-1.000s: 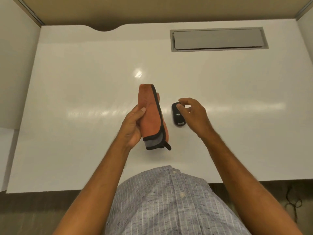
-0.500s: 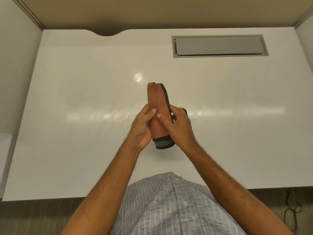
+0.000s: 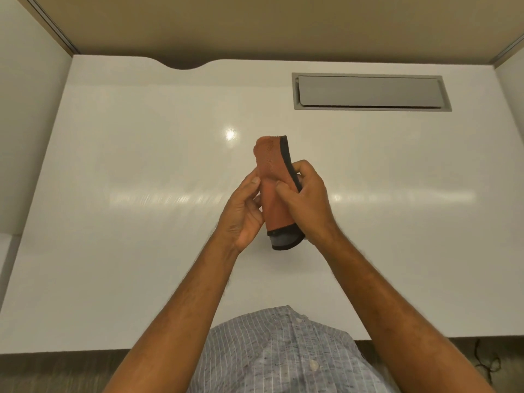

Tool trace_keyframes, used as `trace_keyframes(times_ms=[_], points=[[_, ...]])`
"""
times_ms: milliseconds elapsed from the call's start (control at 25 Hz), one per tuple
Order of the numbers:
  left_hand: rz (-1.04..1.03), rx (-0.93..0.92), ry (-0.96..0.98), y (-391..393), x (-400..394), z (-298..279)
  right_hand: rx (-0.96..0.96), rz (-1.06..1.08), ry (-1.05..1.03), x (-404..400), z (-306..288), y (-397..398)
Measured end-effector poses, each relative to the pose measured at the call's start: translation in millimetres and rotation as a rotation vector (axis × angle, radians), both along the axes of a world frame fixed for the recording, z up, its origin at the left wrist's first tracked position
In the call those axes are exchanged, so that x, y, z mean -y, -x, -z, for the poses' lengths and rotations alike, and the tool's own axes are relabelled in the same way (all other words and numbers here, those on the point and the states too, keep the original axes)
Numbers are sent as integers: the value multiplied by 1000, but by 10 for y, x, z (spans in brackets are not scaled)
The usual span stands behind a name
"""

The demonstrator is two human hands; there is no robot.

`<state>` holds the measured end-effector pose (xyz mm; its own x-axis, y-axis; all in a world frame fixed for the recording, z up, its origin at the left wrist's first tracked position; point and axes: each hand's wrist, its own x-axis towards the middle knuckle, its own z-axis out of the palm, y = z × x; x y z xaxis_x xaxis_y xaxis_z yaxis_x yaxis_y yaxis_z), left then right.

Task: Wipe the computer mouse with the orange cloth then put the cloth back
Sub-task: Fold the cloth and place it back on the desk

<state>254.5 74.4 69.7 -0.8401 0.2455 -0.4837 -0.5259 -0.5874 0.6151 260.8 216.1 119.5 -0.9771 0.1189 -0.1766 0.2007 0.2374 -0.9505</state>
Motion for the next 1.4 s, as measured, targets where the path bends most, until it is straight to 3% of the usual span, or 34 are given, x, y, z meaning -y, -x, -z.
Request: trace_keyframes(times_ms=[200,360,560,920,1080,1280,1400], points=[[-44,166,258,381,110,49,118,45,302,-15,-118,448],[82,293,176,766,278,116,159,83,427,14,-100,851],[-103,202,115,1400,423,187,170,156,497,-47,28,1457],[-312,-262,909,2829,577,317,167,181,429,18,539,2766],[-296,-369,1139,3344,656,518,126,155,186,55,859,3269],[200,-279,1636,3504,664,903,120,19,-467,24,1284,3452],[220,-285,1724,3406,627,897,34,-14,-500,5,1306,3338]])
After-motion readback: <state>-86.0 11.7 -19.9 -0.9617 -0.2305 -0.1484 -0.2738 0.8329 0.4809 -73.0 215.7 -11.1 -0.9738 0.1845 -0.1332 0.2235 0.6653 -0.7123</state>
